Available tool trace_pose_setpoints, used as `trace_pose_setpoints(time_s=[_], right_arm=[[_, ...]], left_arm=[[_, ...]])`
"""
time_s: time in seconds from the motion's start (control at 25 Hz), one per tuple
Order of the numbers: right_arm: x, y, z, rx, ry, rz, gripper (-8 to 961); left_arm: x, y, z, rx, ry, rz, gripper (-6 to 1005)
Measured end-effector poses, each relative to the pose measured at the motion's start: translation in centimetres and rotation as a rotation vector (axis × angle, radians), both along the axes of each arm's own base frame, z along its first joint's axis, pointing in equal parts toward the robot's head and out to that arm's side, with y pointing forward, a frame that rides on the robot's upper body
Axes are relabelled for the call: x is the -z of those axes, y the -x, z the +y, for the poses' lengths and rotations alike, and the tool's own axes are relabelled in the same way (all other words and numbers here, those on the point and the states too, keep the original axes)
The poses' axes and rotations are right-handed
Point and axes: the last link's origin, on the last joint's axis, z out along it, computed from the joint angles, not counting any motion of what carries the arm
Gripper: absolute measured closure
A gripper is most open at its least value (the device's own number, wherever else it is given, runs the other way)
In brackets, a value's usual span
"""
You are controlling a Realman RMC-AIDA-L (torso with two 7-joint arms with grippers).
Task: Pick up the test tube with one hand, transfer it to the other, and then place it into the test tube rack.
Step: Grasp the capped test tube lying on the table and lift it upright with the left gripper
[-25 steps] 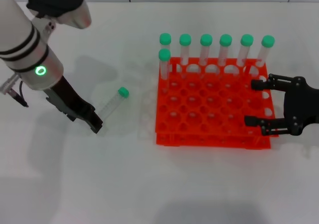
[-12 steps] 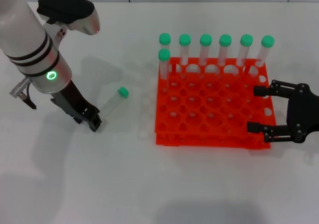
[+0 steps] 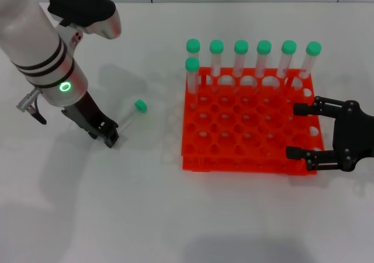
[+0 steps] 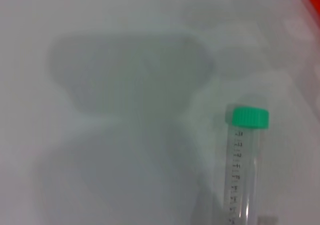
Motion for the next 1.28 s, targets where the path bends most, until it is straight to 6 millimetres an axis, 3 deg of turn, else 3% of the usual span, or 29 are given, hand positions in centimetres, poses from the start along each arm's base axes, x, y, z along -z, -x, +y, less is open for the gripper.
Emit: trace_pose_setpoints(time_s=[0.48, 0.72, 1.04, 1.28], right_arm=[[0.0, 0.0, 0.0, 0.000, 0.000, 0.001, 100], [-0.1, 0.0, 0.0, 0.003, 0.001, -0.001, 99], [-0.4, 0.0, 0.0, -0.002, 0.009, 0.004, 100], [-0.8, -0.1, -0.2, -0.006, 0.001, 0.008, 101]], left_arm=[[0.4, 0.0, 0.1, 0.026, 0.010, 0.014, 743], [0.7, -1.6, 0.3, 0.060, 0.011, -0.043, 786], [-1.7, -4.1, 1.0, 0.182, -0.091, -0.094, 809], [-3.5, -5.4, 1.6, 0.403, -0.232, -0.109, 809]])
